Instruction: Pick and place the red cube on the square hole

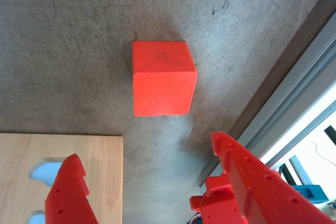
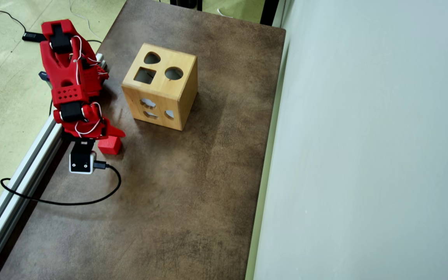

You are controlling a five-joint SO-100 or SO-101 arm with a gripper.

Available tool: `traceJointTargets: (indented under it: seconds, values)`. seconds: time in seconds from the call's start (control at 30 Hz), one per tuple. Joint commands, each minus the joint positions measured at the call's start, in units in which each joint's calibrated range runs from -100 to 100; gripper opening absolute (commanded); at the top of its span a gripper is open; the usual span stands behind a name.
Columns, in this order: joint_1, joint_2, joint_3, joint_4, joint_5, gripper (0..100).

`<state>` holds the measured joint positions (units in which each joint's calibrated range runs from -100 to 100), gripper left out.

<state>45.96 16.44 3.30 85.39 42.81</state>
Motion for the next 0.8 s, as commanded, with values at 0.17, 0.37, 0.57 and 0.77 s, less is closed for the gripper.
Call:
traceJointTargets:
  seconds: [0.17,0.37,0.57,0.77]
  values:
    - [0.4,-3.7,-1.2,-3.8,0.2,37]
    - [0.4,-3.7,-1.2,-3.5,0.1,38]
    - [0.5,-3.7,-0.5,-3.2,0.1,43]
    - [2.5,-2.8,-0.3,-3.7,0.3,43]
